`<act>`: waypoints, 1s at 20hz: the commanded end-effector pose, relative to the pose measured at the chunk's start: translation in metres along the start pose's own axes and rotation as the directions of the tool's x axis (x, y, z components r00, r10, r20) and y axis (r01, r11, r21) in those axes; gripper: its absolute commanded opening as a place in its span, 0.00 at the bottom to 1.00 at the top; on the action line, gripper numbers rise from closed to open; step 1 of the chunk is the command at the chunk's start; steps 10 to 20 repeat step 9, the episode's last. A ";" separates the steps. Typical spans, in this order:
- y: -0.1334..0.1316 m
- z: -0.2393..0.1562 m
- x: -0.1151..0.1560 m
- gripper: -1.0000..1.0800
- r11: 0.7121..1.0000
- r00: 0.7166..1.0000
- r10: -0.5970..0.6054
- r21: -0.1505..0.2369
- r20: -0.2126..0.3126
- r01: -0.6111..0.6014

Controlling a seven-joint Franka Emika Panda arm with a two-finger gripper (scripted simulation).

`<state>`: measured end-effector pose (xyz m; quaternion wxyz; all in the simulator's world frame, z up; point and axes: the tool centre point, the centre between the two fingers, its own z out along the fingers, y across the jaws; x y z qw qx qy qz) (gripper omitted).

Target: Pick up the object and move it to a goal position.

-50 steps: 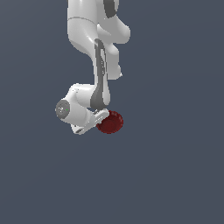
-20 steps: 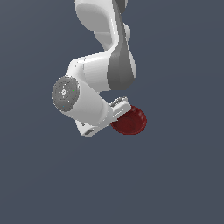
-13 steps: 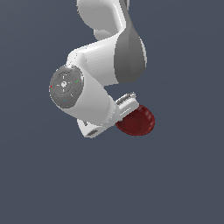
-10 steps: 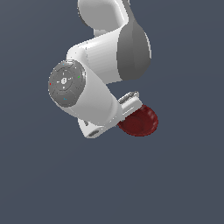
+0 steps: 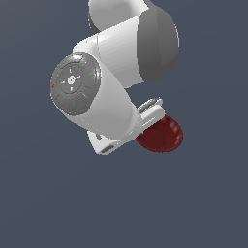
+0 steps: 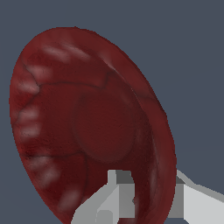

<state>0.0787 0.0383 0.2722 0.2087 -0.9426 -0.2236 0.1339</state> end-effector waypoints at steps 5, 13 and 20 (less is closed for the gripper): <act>-0.004 -0.006 0.004 0.00 1.000 1.000 -0.001 -0.001 -0.002 0.001; -0.004 -0.007 0.004 0.00 1.000 1.000 -0.001 -0.001 -0.002 0.001; -0.004 -0.007 0.004 0.00 1.000 1.000 -0.001 -0.001 -0.002 0.001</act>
